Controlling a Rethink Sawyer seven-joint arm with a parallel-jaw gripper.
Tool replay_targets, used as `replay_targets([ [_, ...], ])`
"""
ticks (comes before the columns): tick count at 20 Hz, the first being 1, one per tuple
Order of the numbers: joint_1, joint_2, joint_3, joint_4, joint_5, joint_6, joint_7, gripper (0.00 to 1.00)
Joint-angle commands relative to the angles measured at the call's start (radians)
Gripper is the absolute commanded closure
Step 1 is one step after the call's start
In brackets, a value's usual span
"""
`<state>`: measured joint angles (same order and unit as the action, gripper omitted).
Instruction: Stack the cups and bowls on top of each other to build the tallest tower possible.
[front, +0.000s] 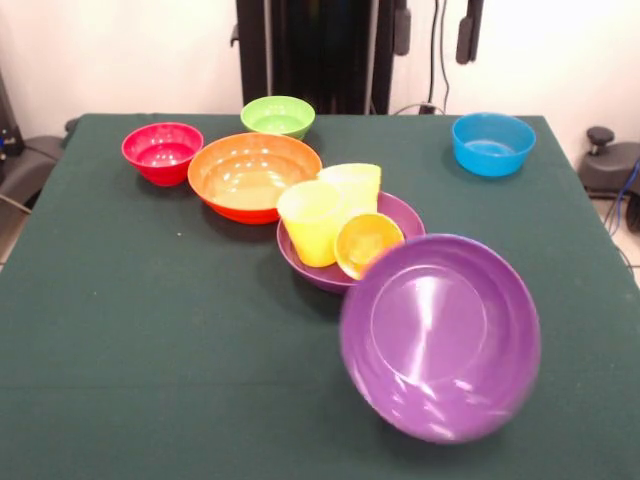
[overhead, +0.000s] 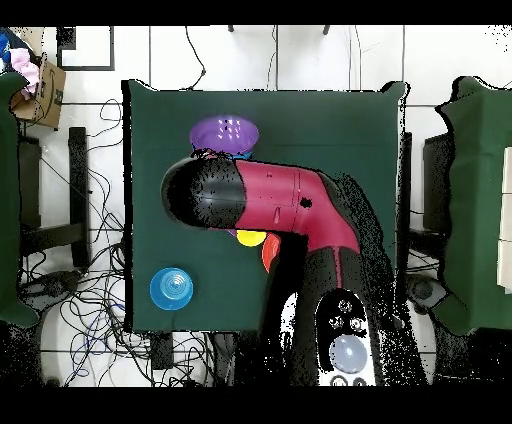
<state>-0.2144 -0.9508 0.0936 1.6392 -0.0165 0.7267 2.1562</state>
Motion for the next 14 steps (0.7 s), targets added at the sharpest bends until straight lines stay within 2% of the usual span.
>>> replay_targets([
  [1,-0.01,0.007,0.034,0.019,0.0,0.1,0.014,0.0],
  [9,-0.009,0.021,0.033,0.013,-0.012,0.096,0.015,0.0],
  [14,-0.013,0.056,0.031,0.02,-0.033,0.038,0.011,0.0],
])
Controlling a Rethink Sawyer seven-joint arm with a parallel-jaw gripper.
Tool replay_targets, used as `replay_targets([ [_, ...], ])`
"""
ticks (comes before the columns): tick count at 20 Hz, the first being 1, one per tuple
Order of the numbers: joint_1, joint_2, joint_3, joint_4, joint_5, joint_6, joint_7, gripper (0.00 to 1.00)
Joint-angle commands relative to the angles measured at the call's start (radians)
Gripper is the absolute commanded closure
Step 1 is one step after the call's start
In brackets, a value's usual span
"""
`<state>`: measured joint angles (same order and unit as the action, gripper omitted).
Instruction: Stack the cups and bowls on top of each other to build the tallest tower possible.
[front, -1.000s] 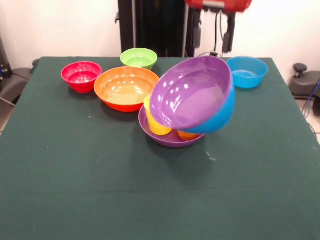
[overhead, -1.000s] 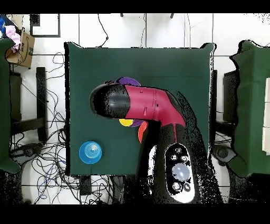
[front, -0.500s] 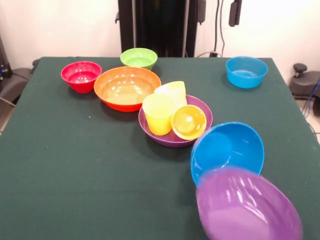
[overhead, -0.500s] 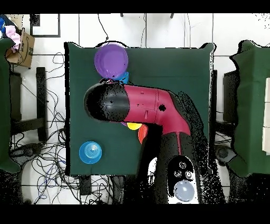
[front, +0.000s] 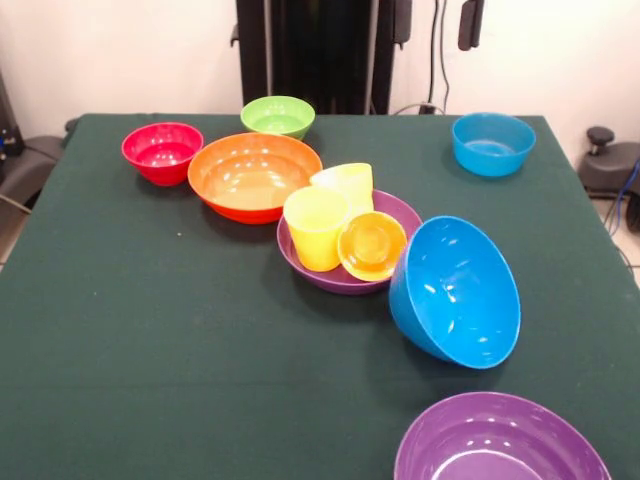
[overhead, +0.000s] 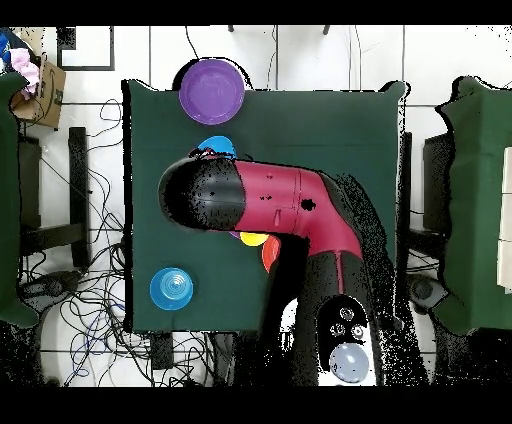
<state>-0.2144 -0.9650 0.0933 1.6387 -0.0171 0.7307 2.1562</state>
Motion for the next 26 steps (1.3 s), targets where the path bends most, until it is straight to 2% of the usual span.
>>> replay_targets([
  [1,-0.014,0.077,0.031,0.019,-0.037,0.028,0.008,0.0],
  [9,-0.018,0.15,0.025,-0.027,-0.082,-0.009,-0.011,0.0],
  [13,-0.02,0.231,0.012,-0.079,-0.121,-0.038,-0.028,0.0],
  [16,-0.039,0.266,0.02,-0.076,-0.14,-0.094,-0.047,0.0],
  [20,-0.043,0.303,0.016,-0.098,-0.172,-0.131,-0.043,0.0],
  [26,-0.046,0.354,0.017,-0.113,-0.184,-0.171,-0.028,0.0],
])
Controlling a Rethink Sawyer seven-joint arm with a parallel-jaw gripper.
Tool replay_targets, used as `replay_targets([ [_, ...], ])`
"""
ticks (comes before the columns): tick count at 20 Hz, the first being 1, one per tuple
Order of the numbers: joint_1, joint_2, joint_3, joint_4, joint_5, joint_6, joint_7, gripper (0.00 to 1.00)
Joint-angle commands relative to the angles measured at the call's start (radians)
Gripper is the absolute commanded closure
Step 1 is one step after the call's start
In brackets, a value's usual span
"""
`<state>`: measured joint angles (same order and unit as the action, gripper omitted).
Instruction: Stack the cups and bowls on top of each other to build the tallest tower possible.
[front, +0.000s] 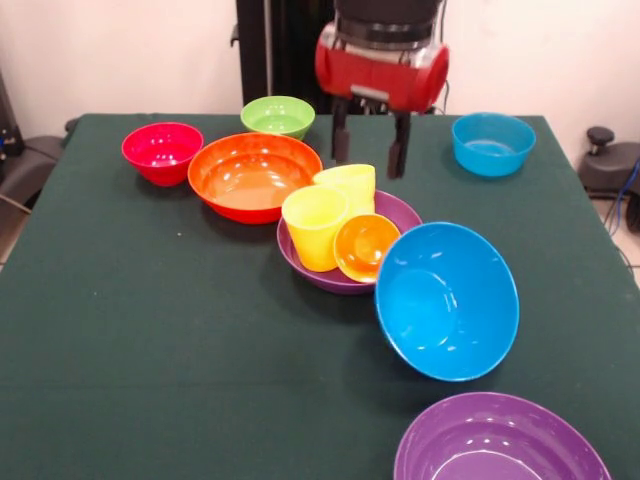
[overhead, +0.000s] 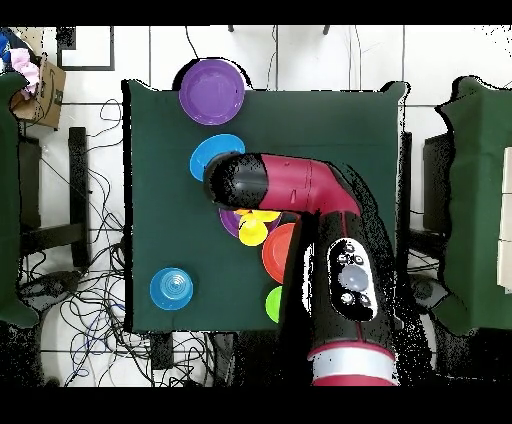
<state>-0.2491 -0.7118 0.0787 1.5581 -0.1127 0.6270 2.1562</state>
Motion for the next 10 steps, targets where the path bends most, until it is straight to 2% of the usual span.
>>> replay_targets([
  [1,-0.01,0.108,0.03,-0.037,-0.092,-0.072,-0.027,0.0],
  [10,-0.005,0.162,0.017,-0.054,-0.121,-0.137,-0.016,0.0],
])
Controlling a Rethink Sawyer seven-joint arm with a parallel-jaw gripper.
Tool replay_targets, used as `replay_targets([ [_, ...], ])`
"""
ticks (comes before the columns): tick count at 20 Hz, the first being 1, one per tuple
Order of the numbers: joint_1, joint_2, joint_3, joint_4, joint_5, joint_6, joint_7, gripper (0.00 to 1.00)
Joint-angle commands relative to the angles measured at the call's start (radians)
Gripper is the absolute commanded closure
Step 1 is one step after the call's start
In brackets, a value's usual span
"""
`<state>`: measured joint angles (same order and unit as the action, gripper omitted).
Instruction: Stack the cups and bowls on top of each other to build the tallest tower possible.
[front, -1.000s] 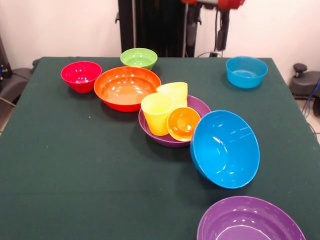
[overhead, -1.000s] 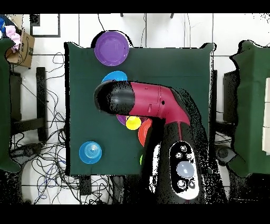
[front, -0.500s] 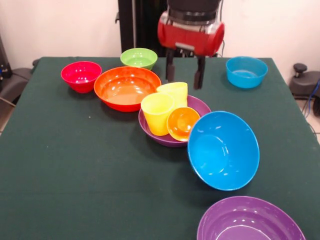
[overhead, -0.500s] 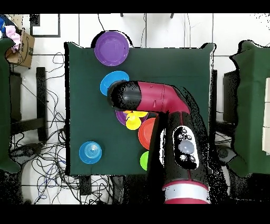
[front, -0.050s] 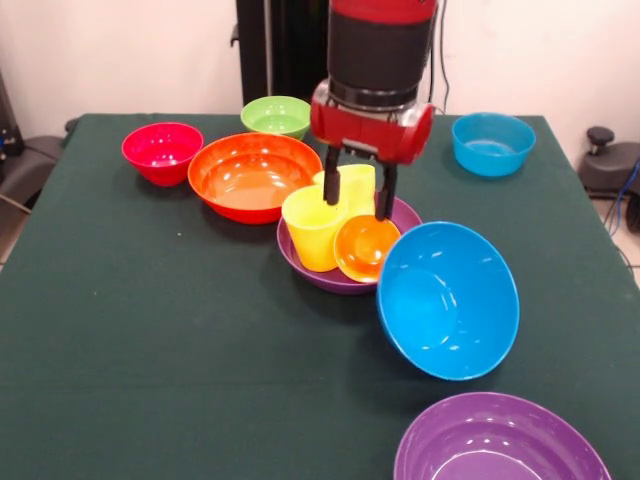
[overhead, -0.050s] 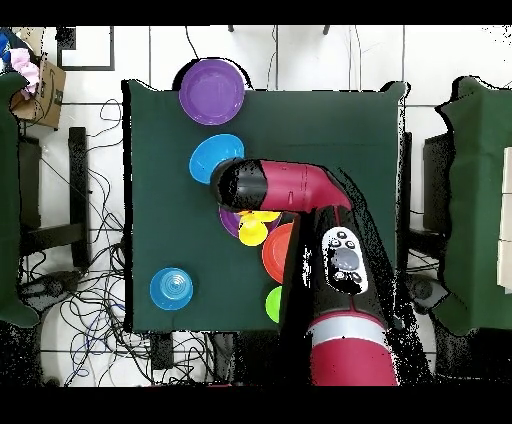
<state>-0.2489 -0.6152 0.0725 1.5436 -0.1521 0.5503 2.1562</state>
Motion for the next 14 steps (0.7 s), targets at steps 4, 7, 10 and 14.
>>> replay_targets([
  [4,-0.014,0.06,0.03,-0.04,-0.078,-0.05,-0.029,0.0],
  [7,-0.015,0.03,0.036,-0.024,-0.069,-0.031,-0.031,0.0],
  [10,-0.018,-0.012,0.054,0.003,-0.042,-0.003,-0.03,0.0],
  [14,-0.007,-0.061,0.069,0.028,-0.006,0.029,-0.007,0.0],
])
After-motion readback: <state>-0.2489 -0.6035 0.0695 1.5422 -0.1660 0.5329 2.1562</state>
